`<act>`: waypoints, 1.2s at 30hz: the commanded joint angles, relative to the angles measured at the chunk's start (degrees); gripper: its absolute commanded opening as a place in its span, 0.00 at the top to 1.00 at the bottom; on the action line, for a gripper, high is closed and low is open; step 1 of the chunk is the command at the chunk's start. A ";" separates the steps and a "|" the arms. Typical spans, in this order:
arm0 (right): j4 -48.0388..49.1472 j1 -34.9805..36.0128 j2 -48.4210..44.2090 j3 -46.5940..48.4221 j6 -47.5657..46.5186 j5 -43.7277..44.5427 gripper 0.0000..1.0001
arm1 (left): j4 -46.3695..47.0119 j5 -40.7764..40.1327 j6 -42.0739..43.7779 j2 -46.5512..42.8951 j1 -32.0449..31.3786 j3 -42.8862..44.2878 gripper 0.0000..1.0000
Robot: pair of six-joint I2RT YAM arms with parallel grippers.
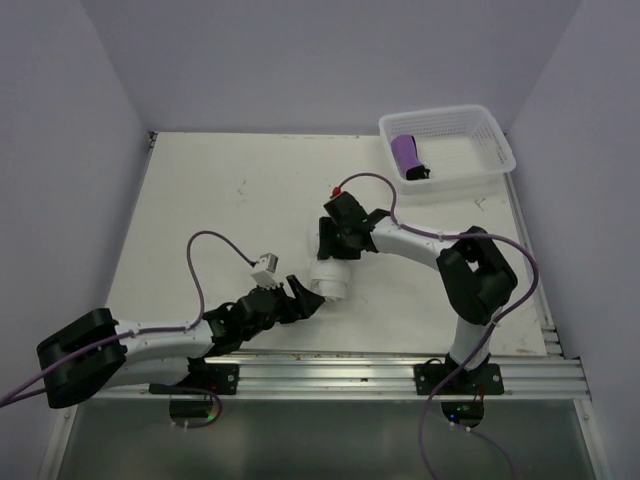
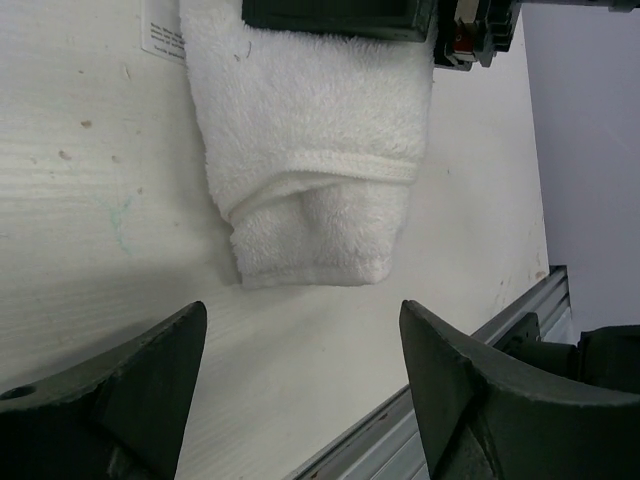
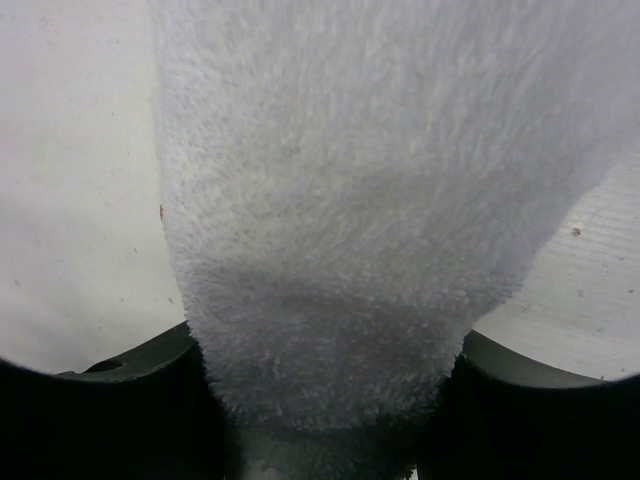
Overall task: Roll the towels
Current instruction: Place the rolled towel into the container
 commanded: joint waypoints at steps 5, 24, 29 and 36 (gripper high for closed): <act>-4.17 -0.17 0.39 4.22 -7.34 2.64 1.00 | -19.84 -5.85 8.32 -11.15 -0.13 4.83 0.15; -19.98 -10.17 -5.32 26.78 -20.26 -0.96 1.00 | -43.76 -16.04 16.23 -19.77 -0.04 22.85 0.00; -23.32 -16.77 -5.15 37.08 -24.82 -0.88 1.00 | -46.84 -20.61 19.48 -20.47 0.05 26.10 0.00; -30.89 -23.45 6.60 63.42 -34.67 7.19 1.00 | -47.90 -24.92 25.99 -17.75 0.75 30.59 0.01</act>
